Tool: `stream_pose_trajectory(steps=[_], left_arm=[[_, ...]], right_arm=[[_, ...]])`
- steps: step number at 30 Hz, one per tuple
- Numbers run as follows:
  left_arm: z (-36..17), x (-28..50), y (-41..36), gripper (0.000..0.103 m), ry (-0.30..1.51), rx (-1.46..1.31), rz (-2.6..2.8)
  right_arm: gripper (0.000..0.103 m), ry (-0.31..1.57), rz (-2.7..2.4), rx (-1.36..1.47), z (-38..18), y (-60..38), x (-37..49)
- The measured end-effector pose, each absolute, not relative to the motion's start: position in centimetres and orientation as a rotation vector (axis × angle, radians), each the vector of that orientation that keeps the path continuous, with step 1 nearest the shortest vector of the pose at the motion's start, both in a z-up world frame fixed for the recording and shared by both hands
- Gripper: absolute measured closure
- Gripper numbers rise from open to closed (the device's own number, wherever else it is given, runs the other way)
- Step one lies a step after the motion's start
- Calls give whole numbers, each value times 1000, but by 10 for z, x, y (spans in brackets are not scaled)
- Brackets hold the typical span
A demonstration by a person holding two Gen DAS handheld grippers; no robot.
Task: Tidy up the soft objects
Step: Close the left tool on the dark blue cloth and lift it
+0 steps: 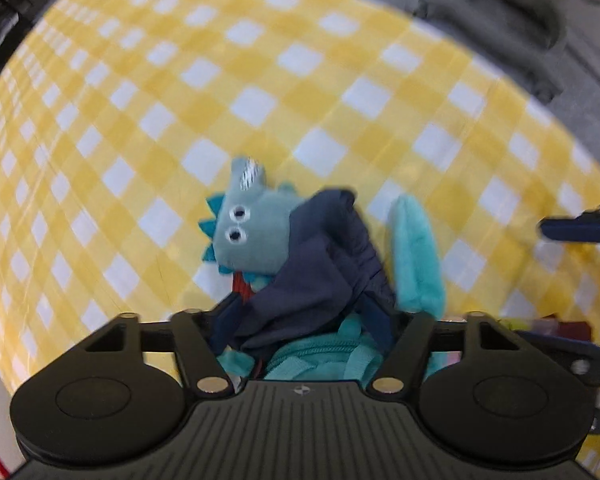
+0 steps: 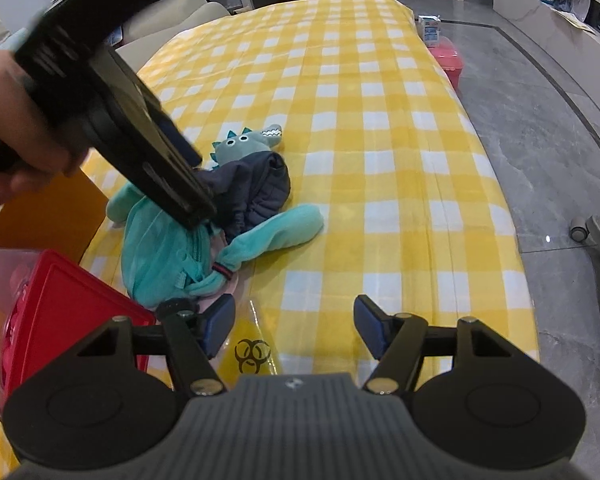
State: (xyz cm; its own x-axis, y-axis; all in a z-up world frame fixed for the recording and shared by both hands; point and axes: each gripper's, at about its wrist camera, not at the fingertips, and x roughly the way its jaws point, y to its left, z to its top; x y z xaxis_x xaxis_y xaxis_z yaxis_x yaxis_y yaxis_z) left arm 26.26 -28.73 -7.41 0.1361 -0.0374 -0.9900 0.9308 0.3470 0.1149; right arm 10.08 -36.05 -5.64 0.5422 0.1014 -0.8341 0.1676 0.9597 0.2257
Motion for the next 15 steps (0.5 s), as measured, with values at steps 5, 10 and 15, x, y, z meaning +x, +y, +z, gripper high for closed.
stream_pose_trajectory(steps=[5,10,15], left_arm=[[-72,260,-286,78,1210,917,-916],[-59,261,-273,97,1233,848,-951],[-27,267,-255,97,1207,731,-954]], right_arm=[[38,1000,-46,302,-56,-364,100],[38,1008,-41,294,-55,-365,99],[38,1038,-33,284,-56,-369,96]])
